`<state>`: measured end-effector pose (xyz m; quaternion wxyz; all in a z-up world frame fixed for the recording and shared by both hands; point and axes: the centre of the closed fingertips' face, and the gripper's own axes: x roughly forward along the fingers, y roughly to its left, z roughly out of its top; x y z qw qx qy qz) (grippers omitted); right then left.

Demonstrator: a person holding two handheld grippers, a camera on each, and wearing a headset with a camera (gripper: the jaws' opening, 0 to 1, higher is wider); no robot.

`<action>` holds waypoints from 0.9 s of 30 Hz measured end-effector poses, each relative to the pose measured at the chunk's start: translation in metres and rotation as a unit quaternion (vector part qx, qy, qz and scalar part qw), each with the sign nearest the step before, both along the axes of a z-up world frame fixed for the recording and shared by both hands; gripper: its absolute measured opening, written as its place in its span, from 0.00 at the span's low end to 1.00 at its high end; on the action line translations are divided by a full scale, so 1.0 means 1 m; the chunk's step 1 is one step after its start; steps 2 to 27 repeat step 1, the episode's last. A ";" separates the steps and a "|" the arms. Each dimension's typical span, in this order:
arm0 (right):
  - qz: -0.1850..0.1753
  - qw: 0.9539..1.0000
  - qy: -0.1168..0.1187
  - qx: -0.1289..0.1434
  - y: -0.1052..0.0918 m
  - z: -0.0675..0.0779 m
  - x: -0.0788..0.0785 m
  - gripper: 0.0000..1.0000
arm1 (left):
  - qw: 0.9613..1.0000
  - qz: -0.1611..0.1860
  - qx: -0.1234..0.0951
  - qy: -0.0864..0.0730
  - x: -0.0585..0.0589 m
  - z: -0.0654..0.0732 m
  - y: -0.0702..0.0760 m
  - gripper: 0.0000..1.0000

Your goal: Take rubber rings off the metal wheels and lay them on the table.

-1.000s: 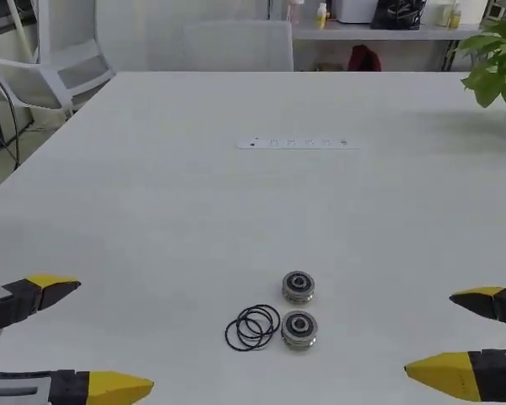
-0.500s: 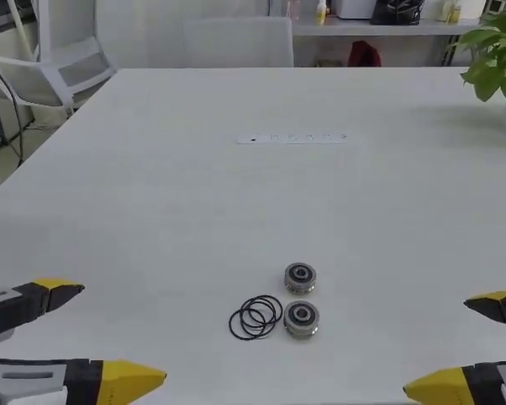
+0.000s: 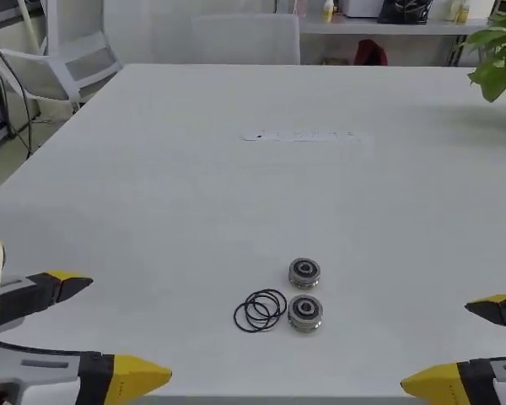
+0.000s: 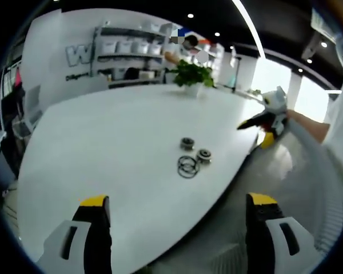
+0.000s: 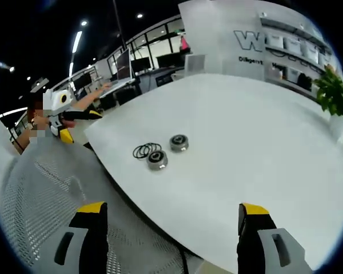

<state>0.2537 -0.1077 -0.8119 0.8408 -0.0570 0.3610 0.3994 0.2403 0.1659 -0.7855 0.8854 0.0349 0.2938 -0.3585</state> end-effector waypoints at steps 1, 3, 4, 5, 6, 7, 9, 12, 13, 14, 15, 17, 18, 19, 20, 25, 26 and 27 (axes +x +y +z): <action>0.000 1.000 -0.001 0.000 0.000 0.000 0.000 0.90 | 1.000 -0.002 0.005 0.006 -0.001 -0.002 0.000 1.00; 0.000 1.000 -0.001 0.000 0.000 0.000 0.000 0.90 | 1.000 -0.002 0.005 0.006 -0.001 -0.002 0.000 1.00; 0.000 1.000 -0.001 0.000 0.000 0.000 0.000 0.90 | 1.000 -0.002 0.005 0.006 -0.001 -0.002 0.000 1.00; 0.000 1.000 -0.001 0.000 0.000 0.000 0.000 0.90 | 1.000 -0.002 0.005 0.006 -0.001 -0.002 0.000 1.00; 0.000 1.000 -0.001 0.000 0.000 0.000 0.000 0.90 | 1.000 -0.002 0.005 0.006 -0.001 -0.002 0.000 1.00; 0.000 1.000 -0.001 0.000 0.000 0.000 0.000 0.90 | 1.000 -0.002 0.005 0.006 -0.001 -0.002 0.000 1.00; 0.000 1.000 -0.001 0.000 0.000 0.000 0.000 0.90 | 1.000 -0.002 0.005 0.006 -0.001 -0.002 0.000 1.00; 0.000 1.000 -0.001 0.000 0.000 0.000 0.000 0.90 | 1.000 -0.002 0.005 0.006 -0.001 -0.002 0.000 1.00; 0.000 1.000 -0.001 0.000 0.000 0.000 0.000 0.90 | 1.000 -0.002 0.005 0.006 -0.001 -0.002 0.000 1.00; 0.000 1.000 -0.001 0.000 0.000 0.000 0.000 0.90 | 1.000 -0.002 0.005 0.006 -0.001 -0.002 0.000 1.00; 0.000 1.000 -0.001 0.000 0.000 0.000 0.000 0.90 | 1.000 -0.002 0.005 0.006 -0.001 -0.002 0.000 1.00; 0.000 1.000 -0.001 0.000 0.000 0.000 0.000 0.90 | 1.000 -0.002 0.005 0.006 -0.001 -0.002 0.000 1.00; 0.000 1.000 -0.001 0.000 0.000 0.000 0.000 0.90 | 1.000 -0.002 0.005 0.006 -0.001 -0.002 0.000 1.00; 0.000 1.000 -0.001 0.000 0.000 0.000 0.000 0.90 | 1.000 -0.002 0.005 0.006 -0.001 -0.002 0.000 1.00; 0.000 1.000 -0.001 0.000 0.000 0.000 0.000 0.90 | 1.000 -0.002 0.005 0.006 -0.001 -0.002 0.000 1.00; 0.000 1.000 -0.001 0.000 0.000 0.000 0.000 0.90 | 1.000 -0.002 0.005 0.006 -0.001 -0.002 0.000 1.00; 0.000 1.000 -0.001 0.000 0.000 0.000 0.000 0.90 | 1.000 -0.002 0.005 0.006 -0.001 -0.002 0.000 1.00; 0.000 1.000 -0.001 0.000 0.000 0.000 0.000 0.90 | 1.000 -0.002 0.005 0.006 -0.001 -0.002 0.000 1.00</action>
